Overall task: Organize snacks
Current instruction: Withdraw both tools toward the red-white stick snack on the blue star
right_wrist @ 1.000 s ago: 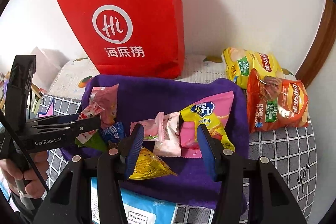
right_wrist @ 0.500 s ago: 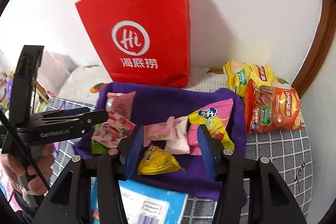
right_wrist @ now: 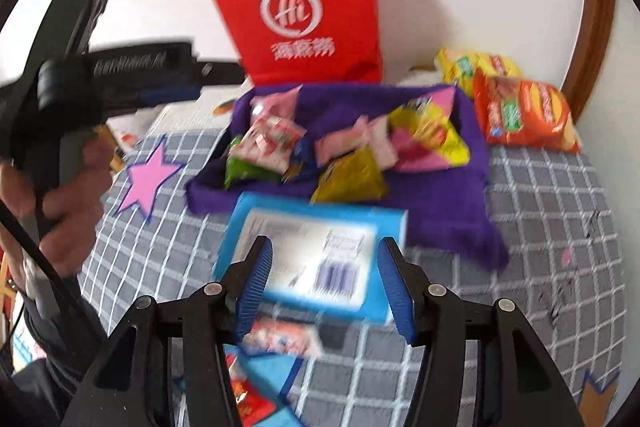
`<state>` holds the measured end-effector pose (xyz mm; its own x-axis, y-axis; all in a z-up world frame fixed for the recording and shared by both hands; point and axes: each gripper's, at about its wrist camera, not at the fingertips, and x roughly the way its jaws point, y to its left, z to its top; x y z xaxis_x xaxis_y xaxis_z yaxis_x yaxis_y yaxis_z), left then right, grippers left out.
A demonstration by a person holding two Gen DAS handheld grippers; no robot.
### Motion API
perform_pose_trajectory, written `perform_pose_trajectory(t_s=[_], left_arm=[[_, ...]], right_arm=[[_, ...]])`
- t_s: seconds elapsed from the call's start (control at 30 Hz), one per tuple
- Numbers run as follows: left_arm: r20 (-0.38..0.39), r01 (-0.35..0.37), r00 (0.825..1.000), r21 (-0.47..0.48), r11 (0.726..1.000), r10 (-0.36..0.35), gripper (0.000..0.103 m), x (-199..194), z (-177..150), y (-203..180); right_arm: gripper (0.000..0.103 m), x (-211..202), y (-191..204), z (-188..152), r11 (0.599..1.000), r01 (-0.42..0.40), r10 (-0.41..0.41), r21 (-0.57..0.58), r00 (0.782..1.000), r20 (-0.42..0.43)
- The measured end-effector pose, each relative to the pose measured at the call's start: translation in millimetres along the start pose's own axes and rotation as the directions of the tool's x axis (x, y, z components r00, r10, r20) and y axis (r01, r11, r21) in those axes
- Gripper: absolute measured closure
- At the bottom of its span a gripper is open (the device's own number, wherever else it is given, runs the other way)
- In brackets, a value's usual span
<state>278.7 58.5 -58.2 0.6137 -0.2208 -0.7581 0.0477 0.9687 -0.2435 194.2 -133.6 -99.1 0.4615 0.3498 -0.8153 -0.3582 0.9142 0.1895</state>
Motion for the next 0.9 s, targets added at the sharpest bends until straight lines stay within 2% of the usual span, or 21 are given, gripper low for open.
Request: perform_pose_trajectory(t_s=[0.13, 0.23, 0.47, 0.6, 0.73, 0.9], left_arm=[[0.01, -0.024, 1.0, -0.019, 1.0, 0.024, 0.041, -16.5, -25.0, 16.7], [0.0, -0.049, 0.999, -0.04, 0.998, 0.049, 0.041, -23.5, -48.0, 34.1], [-0.033, -0.061, 0.998, -0.079, 0.995, 0.059, 0.041, -29.8, -101.4, 68.3], [-0.052, -0.07, 0.997, -0.086, 0.994, 0.065, 0.041, -31.0, -118.9, 77.7], [-0.057, -0.056, 0.997, -0.091, 0.994, 0.051, 0.041, -32.4, -130.6, 82.0], [-0.082, -0.032, 0.996, -0.119, 0.992, 0.023, 0.041, -26.6, -140.3, 87.4]], right_arm=[[0.051, 3.7, 22.8, -28.1, 0.995, -0.051, 0.051, -0.083, 0.999, 0.002], [0.052, 17.1, 40.2, -45.5, 0.983, -0.1, 0.097, -0.152, 0.995, -0.029], [0.056, 46.2, 60.0, -55.8, 0.967, -0.148, 0.141, -0.208, 0.989, -0.047], [0.056, 66.0, 62.2, -59.5, 0.963, -0.129, 0.106, -0.236, 0.989, -0.107], [0.056, 79.1, 55.1, -74.2, 0.967, -0.111, 0.065, -0.228, 0.977, -0.203], [0.056, 78.2, 53.6, -91.7, 0.963, -0.098, 0.046, -0.251, 0.977, -0.207]])
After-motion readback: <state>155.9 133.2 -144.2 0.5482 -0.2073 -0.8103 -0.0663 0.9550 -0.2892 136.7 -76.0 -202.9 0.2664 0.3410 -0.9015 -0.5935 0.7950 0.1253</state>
